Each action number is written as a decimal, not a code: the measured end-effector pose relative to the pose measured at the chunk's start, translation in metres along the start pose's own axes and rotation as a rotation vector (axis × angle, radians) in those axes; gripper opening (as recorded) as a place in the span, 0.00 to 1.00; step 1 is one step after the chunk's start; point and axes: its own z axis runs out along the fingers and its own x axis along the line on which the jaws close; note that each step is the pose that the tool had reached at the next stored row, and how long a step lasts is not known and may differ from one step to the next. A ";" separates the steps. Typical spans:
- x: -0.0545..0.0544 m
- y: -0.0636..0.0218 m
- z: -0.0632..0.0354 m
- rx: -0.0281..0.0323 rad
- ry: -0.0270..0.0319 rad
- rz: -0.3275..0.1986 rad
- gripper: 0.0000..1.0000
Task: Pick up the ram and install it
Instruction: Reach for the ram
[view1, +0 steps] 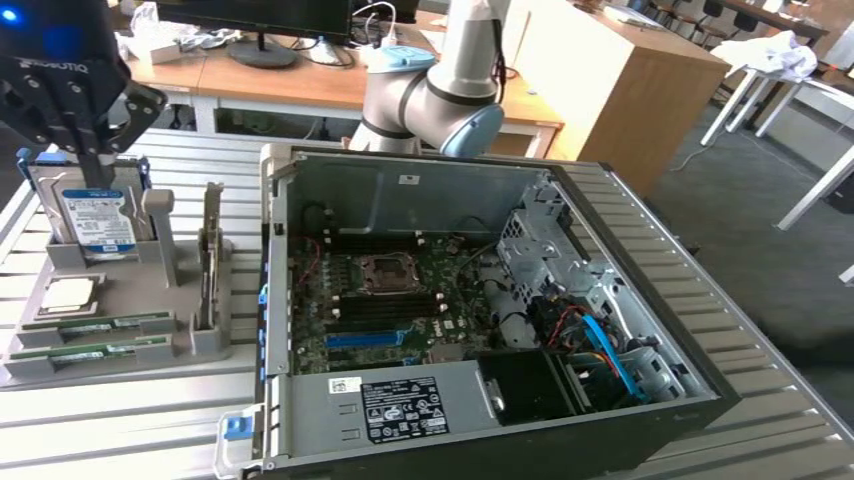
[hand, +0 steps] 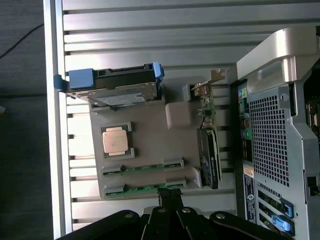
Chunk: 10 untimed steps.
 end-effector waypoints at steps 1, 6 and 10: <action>0.002 -0.0001 0.0001 0.0001 0.0010 0.000 0.10; 0.011 -0.0008 0.0010 0.0004 0.0062 0.000 0.10; 0.017 -0.0014 0.0016 0.0009 0.0109 0.000 0.10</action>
